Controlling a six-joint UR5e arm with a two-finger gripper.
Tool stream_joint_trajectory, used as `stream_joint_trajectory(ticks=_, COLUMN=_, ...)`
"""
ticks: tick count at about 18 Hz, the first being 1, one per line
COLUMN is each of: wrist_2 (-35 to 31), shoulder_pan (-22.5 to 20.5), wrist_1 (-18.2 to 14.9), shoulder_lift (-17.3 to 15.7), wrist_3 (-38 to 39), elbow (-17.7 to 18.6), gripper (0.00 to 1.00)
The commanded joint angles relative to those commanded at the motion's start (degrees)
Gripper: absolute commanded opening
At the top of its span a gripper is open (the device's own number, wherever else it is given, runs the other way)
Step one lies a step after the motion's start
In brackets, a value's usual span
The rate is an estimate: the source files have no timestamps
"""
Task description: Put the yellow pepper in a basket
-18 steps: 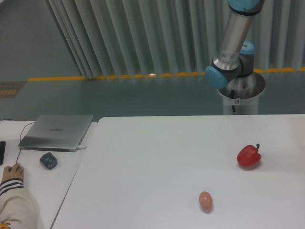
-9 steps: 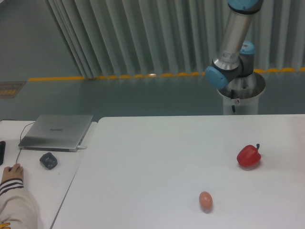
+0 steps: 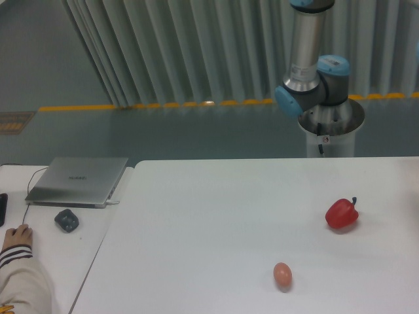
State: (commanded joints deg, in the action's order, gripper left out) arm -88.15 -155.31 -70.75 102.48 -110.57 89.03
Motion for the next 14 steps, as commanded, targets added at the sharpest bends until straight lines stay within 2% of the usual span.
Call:
stream_joint_trajectory(ticks=5, wrist_2=-0.7, shoulder_pan=0.8, wrist_1=-1.1, shoulder_lift=0.4, wrist_3=0.0, elbow=0.1, gripper=1.00)
stream_joint_trajectory(ticks=14, wrist_2=-2.5, shoulder_pan=2.1, wrist_1=-1.1, shoulder_lift=0.9, wrist_3=-0.1, elbow=0.9, gripper=1.00)
